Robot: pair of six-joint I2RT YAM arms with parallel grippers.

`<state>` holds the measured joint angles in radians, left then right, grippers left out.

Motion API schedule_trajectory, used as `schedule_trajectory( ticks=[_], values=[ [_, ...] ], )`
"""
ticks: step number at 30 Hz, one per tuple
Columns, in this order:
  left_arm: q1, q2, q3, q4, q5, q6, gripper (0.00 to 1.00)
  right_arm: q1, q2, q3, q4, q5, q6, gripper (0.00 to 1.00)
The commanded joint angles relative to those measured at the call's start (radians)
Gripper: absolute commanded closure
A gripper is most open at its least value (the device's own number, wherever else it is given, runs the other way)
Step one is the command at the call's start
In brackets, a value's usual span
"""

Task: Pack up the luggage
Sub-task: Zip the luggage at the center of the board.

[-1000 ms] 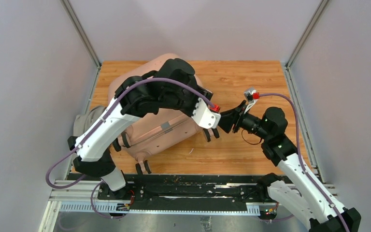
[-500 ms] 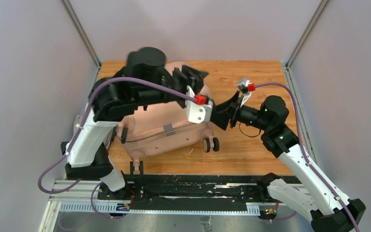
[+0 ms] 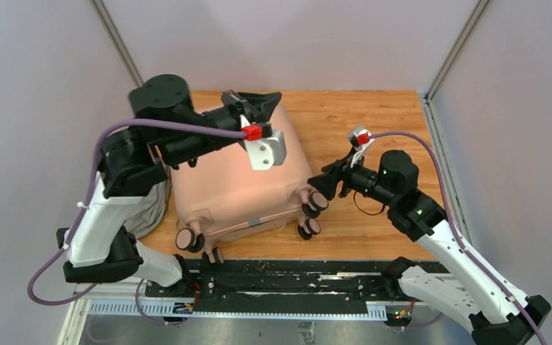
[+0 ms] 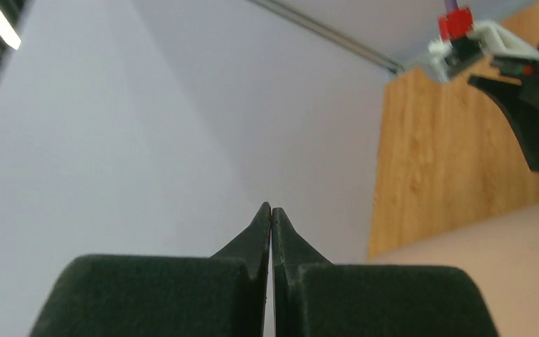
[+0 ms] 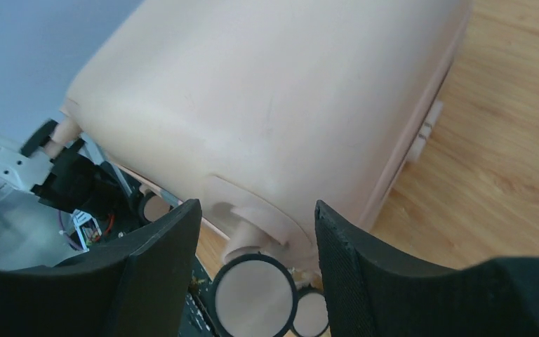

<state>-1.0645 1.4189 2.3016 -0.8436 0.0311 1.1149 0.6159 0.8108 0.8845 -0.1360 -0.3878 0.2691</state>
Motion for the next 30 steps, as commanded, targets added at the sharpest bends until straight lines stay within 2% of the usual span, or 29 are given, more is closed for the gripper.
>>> schedule_trajectory(
  ticks=[1,4,6,8,11,12,14,18,21,24,27,30],
  values=[
    [0.113,-0.036,-0.189,-0.114,-0.037,-0.221,0.92,0.012,-0.028,-0.095,-0.065,0.078,0.060,0.34],
    [0.256,-0.022,-0.211,-0.210,0.016,-0.384,0.41,0.016,-0.053,-0.135,-0.051,0.047,0.104,0.22],
    [0.386,-0.002,-0.186,-0.260,0.043,-0.481,0.21,0.023,-0.054,-0.136,-0.062,0.037,0.108,0.13],
    [0.554,0.012,-0.166,-0.310,0.106,-0.537,0.13,0.028,-0.052,-0.134,-0.072,0.031,0.113,0.12],
    [0.823,-0.005,-0.220,-0.337,0.178,-0.551,0.11,0.030,-0.059,-0.124,-0.131,0.036,0.108,0.11],
    [0.938,-0.023,-0.258,-0.337,0.213,-0.547,0.11,0.030,-0.074,-0.122,-0.174,0.058,0.101,0.10],
    [1.096,-0.070,-0.348,-0.333,0.272,-0.521,0.12,0.030,-0.122,-0.142,-0.254,0.121,0.093,0.11],
    [1.334,-0.148,-0.531,-0.335,0.372,-0.483,0.15,0.028,-0.221,-0.257,-0.295,0.160,0.120,0.19],
    [1.426,-0.213,-0.657,-0.334,0.384,-0.428,0.17,0.030,-0.261,-0.348,-0.235,0.086,0.128,0.27],
    [1.459,-0.263,-0.783,-0.329,0.376,-0.398,0.19,0.031,-0.304,-0.446,-0.126,0.074,0.101,0.30],
    [1.461,-0.289,-0.864,-0.326,0.406,-0.400,0.16,0.031,-0.319,-0.576,0.104,0.121,0.064,0.33],
    [1.461,-0.284,-0.900,-0.319,0.434,-0.419,0.14,0.030,-0.274,-0.687,0.419,0.145,0.038,0.35]
  ],
)
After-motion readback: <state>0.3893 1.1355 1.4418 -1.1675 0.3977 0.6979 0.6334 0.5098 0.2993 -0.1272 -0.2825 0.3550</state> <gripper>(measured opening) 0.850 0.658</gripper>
